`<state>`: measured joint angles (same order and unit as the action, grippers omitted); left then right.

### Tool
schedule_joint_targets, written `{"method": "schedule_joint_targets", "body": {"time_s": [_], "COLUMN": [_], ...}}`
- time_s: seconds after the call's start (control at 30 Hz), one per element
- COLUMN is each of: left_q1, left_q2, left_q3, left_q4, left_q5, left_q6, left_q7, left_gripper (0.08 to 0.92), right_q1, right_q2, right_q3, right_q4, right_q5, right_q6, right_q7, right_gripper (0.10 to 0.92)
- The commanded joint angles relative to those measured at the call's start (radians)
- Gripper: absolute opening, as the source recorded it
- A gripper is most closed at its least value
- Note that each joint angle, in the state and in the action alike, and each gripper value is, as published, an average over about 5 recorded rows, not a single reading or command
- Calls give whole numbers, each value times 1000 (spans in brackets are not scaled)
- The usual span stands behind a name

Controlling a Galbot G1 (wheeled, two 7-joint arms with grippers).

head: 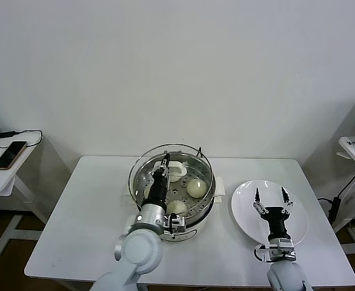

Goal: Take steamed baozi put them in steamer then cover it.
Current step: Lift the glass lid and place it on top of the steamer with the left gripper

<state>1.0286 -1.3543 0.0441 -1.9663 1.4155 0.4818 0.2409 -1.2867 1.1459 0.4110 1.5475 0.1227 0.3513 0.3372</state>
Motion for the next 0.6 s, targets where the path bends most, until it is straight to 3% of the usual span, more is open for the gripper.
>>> {"method": "schedule_joint_targets", "body": {"time_s": [0.03,0.6], "left_q1": [-19,-26], "left_q2": [-44,-54], "left_q3": [48,45], "left_q4": [92,115], "left_q5": [44,51], "left_q6": [61,45], "left_q7": [39,20], "left_gripper": [190,190], "right_q1": [3,8], "right_q2": [2,5], "right_q3": [0,-2], "right_q4": [-10,-17], "right_q5": [-1,-2], "right_q6": [-1,-2], "right_q7": [-1,-3], "right_gripper": [823,823]}}
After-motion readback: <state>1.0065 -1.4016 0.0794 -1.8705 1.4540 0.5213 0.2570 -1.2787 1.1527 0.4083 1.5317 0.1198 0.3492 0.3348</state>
